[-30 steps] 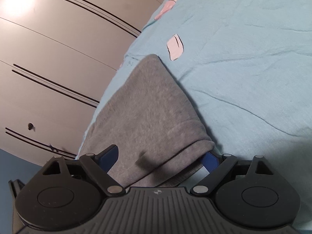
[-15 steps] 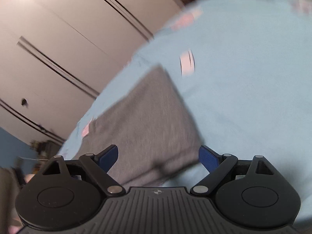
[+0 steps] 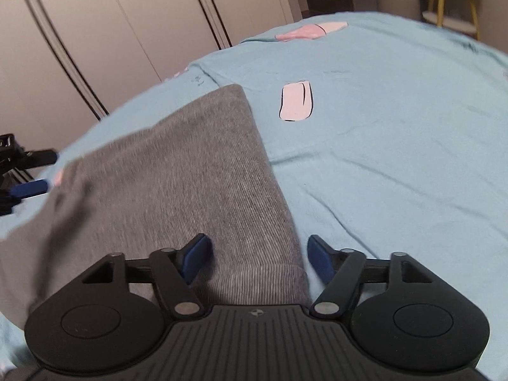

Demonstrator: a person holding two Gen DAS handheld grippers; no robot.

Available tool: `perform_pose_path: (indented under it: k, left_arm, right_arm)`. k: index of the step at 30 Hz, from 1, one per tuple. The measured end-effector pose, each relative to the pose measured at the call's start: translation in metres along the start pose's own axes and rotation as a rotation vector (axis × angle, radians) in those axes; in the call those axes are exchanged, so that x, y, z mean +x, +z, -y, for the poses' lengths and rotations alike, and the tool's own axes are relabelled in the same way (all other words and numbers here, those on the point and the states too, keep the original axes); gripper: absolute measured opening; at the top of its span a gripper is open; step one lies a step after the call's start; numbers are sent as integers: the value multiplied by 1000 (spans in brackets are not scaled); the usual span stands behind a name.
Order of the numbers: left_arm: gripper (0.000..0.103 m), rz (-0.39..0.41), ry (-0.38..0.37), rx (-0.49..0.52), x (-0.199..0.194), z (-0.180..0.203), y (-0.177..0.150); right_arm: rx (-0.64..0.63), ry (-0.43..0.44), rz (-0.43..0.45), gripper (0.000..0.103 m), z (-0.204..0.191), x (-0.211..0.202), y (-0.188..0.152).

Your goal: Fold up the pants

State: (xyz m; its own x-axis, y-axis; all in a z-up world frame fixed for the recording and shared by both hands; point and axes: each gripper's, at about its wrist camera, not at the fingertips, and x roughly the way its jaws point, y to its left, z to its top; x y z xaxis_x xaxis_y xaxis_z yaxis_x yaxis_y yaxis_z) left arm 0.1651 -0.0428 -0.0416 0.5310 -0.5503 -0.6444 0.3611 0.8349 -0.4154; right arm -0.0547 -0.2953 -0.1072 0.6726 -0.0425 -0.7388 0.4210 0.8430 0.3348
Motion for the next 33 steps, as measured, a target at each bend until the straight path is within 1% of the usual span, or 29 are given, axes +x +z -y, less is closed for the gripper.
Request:
perform_pose_path:
  k: [1,2,3,4,5,6,7,8,9,10,13,14,15,16,17,18,19,20,21,22,23,24,25,26,27,29,31,32,33]
  left_arm:
    - [84,-5,-7,24,11,4,-1]
    - [83,-25,-6,41,25,5,-1]
    - [81,-64,23,37,40,4,-2]
    - [75,-109,64,24,57,0,-3]
    - [60,-146,101,20,70,-7,-4]
    - [49,-150,131,31,76,-14,-4]
    - [35,-126,137,32,74,-23,-4]
    - [27,-125,122,2,70,-32,-2]
    - [11,-132,125,-35,66,-42,-1]
    - [6,-140,128,-84,62,-56,1]
    - [6,-130,44,-297,34,-94,-1]
    - [22,-116,25,-332,21,-99,-2]
    - [39,-99,22,-339,8,-104,-4]
    - [71,-67,11,-329,-8,-104,-9]
    - [83,-32,-11,-313,-21,-102,-16]
    - [83,-20,-41,-295,-30,-99,-23]
    - [84,-38,-91,-265,-37,-96,-30]
    - [85,-72,-133,-241,-39,-93,-36]
    - [85,-108,-147,-219,-39,-90,-44]
    - [85,-140,-107,-189,-36,-87,-51]
    - [82,-174,-15,-145,-30,-84,-58]
    - [77,-219,103,-104,-22,-84,-64]
    - [74,-242,176,-73,-18,-86,-69]
    - [74,-225,156,-74,-22,-89,-71]
    - [74,-199,150,-108,-31,-93,-72]
    - [72,-150,190,-154,-52,-105,-74]
    - [74,-51,215,-178,-79,-123,-83]
    - [77,-4,206,-191,-92,-131,-88]
    - [86,42,191,-218,-105,-143,-92]
  right_arm:
    - [4,9,1,77,1,2,-1]
    - [-15,9,7,79,0,4,-2]
    - [-45,5,16,82,-4,5,-3]
    - [-76,-2,18,84,-7,6,-3]
    - [-105,-10,25,85,-11,7,-3]
    - [-118,-13,36,86,-11,7,-4]
    - [-122,-15,42,87,-11,7,-4]
    - [-120,-12,45,87,-8,9,-3]
    - [-115,-10,49,87,-6,9,-3]
    - [-108,-10,53,87,-5,9,-2]
    - [-77,-3,60,87,0,9,-1]
    - [-70,0,61,87,1,8,-1]
    - [-59,3,68,87,2,7,-1]
    - [-48,2,71,87,3,5,-1]
    - [-36,2,70,87,5,5,0]
    - [-25,4,69,87,6,1,-1]
    - [-17,5,69,87,7,1,-1]
    - [-11,6,68,87,7,0,-1]
    - [-10,4,66,87,7,1,-1]
    - [-10,2,63,87,7,0,-1]
    - [-11,-1,60,87,6,0,-2]
    - [-12,-3,58,87,5,0,-2]
    - [-12,-6,54,88,5,-1,-3]
    - [-11,-9,52,88,5,-1,-3]
    - [-8,-13,51,88,6,-2,-4]
    - [2,-19,50,89,8,-4,-5]
    - [24,-27,53,90,12,-7,-6]
    - [36,-27,53,90,14,-8,-6]
    - [44,-26,53,90,14,-8,-6]
